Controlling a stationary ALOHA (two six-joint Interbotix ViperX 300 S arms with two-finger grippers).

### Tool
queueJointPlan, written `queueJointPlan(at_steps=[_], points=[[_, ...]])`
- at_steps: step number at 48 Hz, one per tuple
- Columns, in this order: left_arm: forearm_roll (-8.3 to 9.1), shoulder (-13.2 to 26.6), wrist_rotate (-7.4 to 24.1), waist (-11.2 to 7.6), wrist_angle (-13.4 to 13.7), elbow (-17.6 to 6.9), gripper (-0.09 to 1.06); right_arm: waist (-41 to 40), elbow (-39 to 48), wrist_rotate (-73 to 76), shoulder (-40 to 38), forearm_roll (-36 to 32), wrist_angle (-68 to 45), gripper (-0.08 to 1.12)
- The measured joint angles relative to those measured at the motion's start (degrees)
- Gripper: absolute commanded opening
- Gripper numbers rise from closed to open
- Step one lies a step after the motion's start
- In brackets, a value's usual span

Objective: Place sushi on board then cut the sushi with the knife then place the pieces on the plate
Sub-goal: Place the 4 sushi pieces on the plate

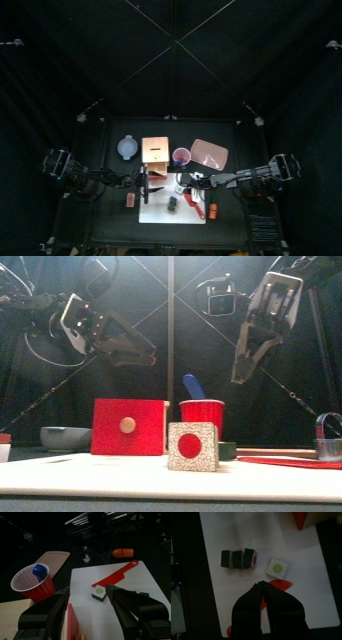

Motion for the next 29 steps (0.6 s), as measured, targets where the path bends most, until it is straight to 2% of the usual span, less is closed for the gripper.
queueJointPlan(at_steps=[4, 7, 10, 16, 19, 29], points=[[0.00, 0.00, 0.00, 0.00, 0.00, -0.09, 0.93, -0.09, 0.35, 0.00, -0.09, 0.09, -0.18, 0.34], [0.00, 0.09, 0.00, 0.00, 0.09, -0.26, 0.93, -0.18, 0.35, -0.09, -0.09, -0.18, -0.35, 0.41], [0.00, 0.00, -0.09, 0.00, 0.09, -0.26, 0.93, -0.18, 0.35, -0.09, -0.09, -0.44, -0.35, 0.56], [0.00, 0.00, 0.00, 0.00, 0.09, -0.53, 0.93, -0.26, 0.35, 0.00, -0.18, -0.18, -0.35, 0.96], [0.00, 0.09, 0.00, 0.00, 0.09, -0.53, 0.93, -0.26, 0.35, 0.00, -0.35, -0.26, -0.35, 1.08], [0.00, 0.00, 0.00, 0.00, 0.09, -0.53, 0.93, -1.14, -0.09, -0.09, 1.76, -2.02, -0.35, 1.05]])
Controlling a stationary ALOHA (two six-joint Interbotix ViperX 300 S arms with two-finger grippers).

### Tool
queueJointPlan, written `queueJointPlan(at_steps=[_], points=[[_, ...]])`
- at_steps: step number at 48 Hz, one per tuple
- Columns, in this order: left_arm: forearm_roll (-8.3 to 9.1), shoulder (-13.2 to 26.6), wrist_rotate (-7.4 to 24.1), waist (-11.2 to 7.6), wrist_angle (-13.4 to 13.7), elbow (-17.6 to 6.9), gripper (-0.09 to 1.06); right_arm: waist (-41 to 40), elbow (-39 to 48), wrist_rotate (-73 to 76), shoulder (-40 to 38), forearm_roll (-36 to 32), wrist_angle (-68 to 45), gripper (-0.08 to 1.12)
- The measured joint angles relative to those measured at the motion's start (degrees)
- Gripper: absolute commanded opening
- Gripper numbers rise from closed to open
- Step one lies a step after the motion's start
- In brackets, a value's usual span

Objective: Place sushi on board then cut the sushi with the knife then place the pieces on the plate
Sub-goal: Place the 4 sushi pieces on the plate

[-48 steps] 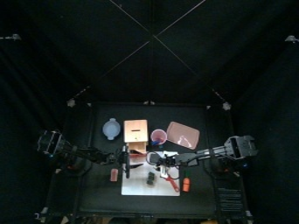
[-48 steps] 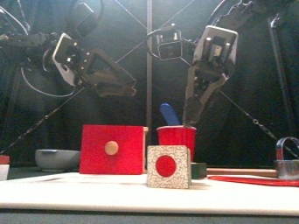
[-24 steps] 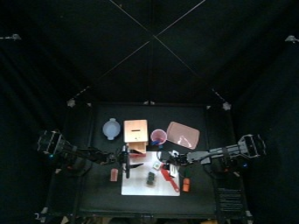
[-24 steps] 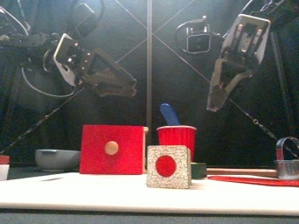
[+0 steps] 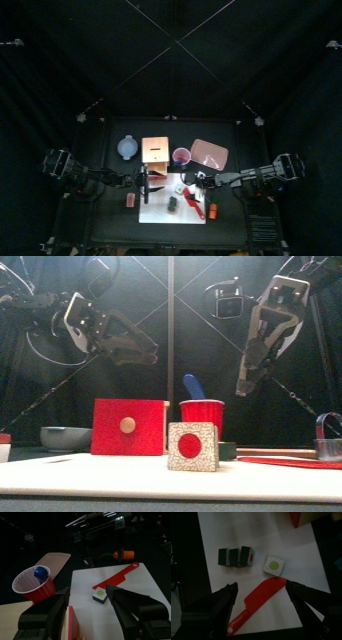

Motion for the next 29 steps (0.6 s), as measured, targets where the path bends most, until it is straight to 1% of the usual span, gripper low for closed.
queueJointPlan(at_steps=[4, 8, 15, 23, 29], points=[[0.00, 0.00, 0.00, 0.00, 0.00, 0.00, 0.93, -0.26, -1.41, 0.18, 3.43, -1.49, 0.70, 1.05], [0.00, 0.00, 0.00, 0.00, 0.00, 0.00, 0.93, -1.23, -4.57, 0.18, 7.56, -0.62, 3.34, 1.05], [0.00, 0.09, 0.00, 0.09, 0.00, 0.00, 0.93, -3.08, -8.70, 0.26, 12.48, 1.23, 8.00, 1.05], [0.00, 0.09, 0.00, 0.00, -0.09, 0.00, 0.93, -4.13, -11.07, 1.93, 15.12, 2.72, 9.40, 1.05], [0.00, -0.70, 0.00, 0.00, 0.00, 0.35, 0.93, -4.31, -11.78, 6.94, 15.91, -0.97, 9.58, 1.05]])
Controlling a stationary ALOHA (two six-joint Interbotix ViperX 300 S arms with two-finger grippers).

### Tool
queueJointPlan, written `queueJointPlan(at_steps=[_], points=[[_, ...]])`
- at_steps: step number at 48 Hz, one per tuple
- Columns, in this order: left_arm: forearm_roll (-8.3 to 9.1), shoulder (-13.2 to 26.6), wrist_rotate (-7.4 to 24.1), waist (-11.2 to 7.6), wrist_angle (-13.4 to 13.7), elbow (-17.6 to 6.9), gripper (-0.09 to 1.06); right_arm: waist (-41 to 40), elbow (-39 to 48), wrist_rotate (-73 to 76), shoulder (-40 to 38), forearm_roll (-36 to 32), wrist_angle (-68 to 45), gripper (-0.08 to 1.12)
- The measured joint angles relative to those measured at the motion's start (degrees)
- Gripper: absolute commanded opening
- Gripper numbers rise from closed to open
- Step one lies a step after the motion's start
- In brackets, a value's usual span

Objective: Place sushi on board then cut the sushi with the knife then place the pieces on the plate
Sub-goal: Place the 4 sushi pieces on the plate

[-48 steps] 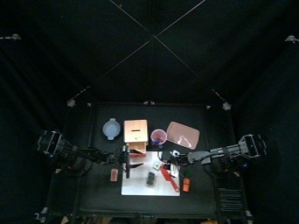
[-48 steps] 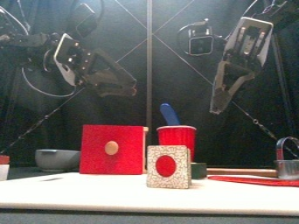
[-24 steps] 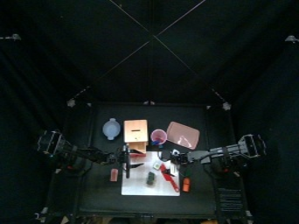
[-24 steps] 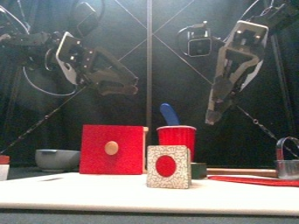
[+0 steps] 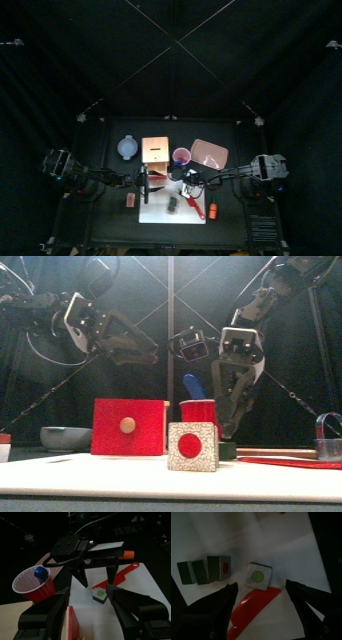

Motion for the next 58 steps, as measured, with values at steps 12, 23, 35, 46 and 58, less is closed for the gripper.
queueJointPlan(at_steps=[12, 23, 35, 46, 58], points=[[0.00, -6.50, 0.00, 0.09, -3.78, 5.71, 0.93, 1.14, -0.35, 8.35, 1.67, -5.27, 0.00, 1.05], [-1.05, -9.58, 0.00, 0.09, -4.92, 8.09, 0.93, 3.52, -2.02, 8.61, 4.22, -4.39, 0.00, 1.04], [-1.41, -9.58, -0.09, 0.09, -4.92, 8.35, 0.93, 3.78, -3.16, 8.53, 6.06, -4.83, 1.76, 1.01], [-2.11, -9.58, 0.00, 0.09, -4.92, 8.61, 0.93, 3.87, -3.69, 8.61, 6.24, -5.01, 2.02, 0.73], [-2.99, -9.58, 0.00, -0.18, -4.92, 8.88, 0.93, 3.87, -1.41, 8.53, -0.44, -6.24, 6.42, 0.67]])
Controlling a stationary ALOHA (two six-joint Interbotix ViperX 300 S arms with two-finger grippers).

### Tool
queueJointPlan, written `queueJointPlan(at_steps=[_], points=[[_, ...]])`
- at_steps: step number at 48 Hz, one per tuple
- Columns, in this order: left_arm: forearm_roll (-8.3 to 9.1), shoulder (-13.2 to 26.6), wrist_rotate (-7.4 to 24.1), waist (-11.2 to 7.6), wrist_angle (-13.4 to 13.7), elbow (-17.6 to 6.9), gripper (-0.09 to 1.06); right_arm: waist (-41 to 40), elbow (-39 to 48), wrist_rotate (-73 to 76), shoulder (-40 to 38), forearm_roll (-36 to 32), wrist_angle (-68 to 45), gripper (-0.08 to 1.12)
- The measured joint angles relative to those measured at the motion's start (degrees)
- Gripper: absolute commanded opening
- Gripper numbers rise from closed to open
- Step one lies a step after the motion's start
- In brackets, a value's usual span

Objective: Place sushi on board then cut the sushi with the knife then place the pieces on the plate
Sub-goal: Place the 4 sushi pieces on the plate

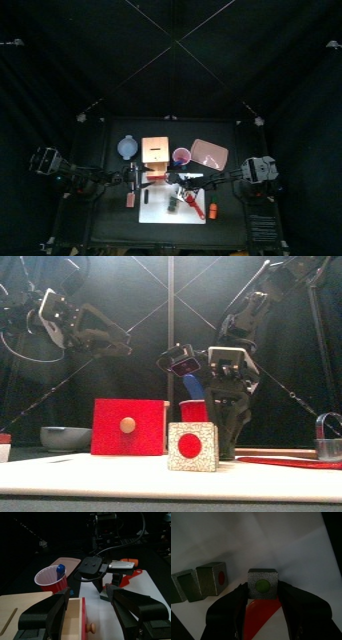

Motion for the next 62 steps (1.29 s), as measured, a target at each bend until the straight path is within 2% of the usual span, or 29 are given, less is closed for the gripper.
queueJointPlan(at_steps=[6, 10, 16, 21, 25, 33, 39, 49, 62], points=[[0.00, 0.00, 0.00, 0.00, -0.09, 0.00, 0.93, -2.11, 6.33, 0.53, -9.67, -1.14, 2.99, 0.67], [0.00, 0.09, 0.00, 0.00, -0.09, 0.00, 0.93, -6.33, 11.95, 0.44, -16.70, -4.92, 3.60, 0.67], [0.00, 0.09, 0.00, 0.09, 0.00, 0.00, 0.93, -13.54, 16.00, -0.97, -19.95, -9.58, 3.69, 0.67], [0.00, 0.18, 0.00, 0.18, 0.00, 0.00, 0.93, -21.36, 15.91, -2.37, -18.46, -14.59, 3.25, 0.68], [0.00, 0.26, -0.09, 0.18, -0.09, 0.00, 0.93, -25.05, 14.24, -7.21, -15.29, -15.38, 2.90, 0.70], [0.00, 0.26, -0.09, 0.18, -0.09, 0.00, 0.93, -28.48, 9.93, -16.44, -8.35, -9.49, 1.05, 0.77], [-0.79, 0.26, -0.09, 0.18, 0.00, 0.00, 0.93, -29.97, 8.00, -22.06, -6.24, -5.36, -0.70, 0.81], [-1.14, 0.35, -0.09, 0.18, 0.00, -0.09, 0.93, -34.37, 7.38, -24.08, -5.19, -5.27, -1.49, 0.81], [-1.23, 0.26, -0.09, 0.18, 0.00, -0.70, 0.93, -34.54, 7.38, -24.87, -4.66, -5.10, -1.23, 0.79]])
